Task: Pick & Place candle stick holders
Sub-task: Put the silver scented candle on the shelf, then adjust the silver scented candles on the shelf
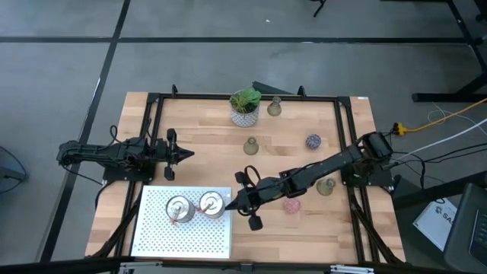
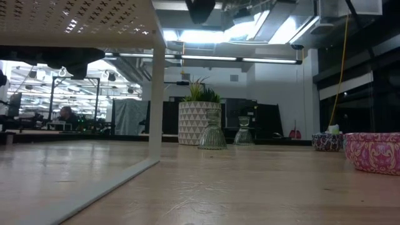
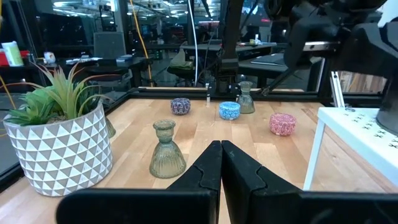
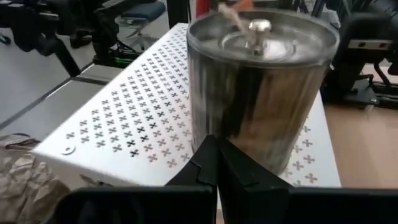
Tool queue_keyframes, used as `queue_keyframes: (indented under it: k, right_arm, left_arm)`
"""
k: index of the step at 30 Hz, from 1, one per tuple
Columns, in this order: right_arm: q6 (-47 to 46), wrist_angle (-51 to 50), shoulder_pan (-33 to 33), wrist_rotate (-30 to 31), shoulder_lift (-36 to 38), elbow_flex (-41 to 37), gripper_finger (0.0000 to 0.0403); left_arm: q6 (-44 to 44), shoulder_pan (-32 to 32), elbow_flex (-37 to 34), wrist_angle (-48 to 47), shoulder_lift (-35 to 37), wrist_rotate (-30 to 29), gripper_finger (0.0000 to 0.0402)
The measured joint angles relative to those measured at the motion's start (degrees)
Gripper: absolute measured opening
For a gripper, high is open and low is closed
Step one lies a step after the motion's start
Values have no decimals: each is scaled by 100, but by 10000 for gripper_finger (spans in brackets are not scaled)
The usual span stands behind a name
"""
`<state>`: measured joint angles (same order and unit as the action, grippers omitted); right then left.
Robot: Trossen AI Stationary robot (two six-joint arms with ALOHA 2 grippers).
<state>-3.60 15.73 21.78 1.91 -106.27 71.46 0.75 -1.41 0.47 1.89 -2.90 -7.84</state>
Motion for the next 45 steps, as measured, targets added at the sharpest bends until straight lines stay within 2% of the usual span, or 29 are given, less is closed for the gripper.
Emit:
queue_keyframes:
  k: [9, 24, 32, 39, 45]
  right_arm:
    - [-41, 914, -48, 149, -341, -4, 0]
    - [-453, 570, 262, 332, -220, -9, 0]
    - [-411, 415, 192, -239, -220, -9, 0]
    - [-409, 137, -85, -279, -220, -9, 1]
    - [-453, -370, -539, -1034, -220, -7, 1]
  left_arm:
    - [0, 0, 0, 2, 0, 0, 4]
    - [0, 1, 1, 1, 0, 0, 4]
    - [0, 1, 0, 1, 0, 0, 4]
    - [0, 2, 2, 2, 0, 0, 4]
    - [114, 1, 1, 27, 0, 0, 4]
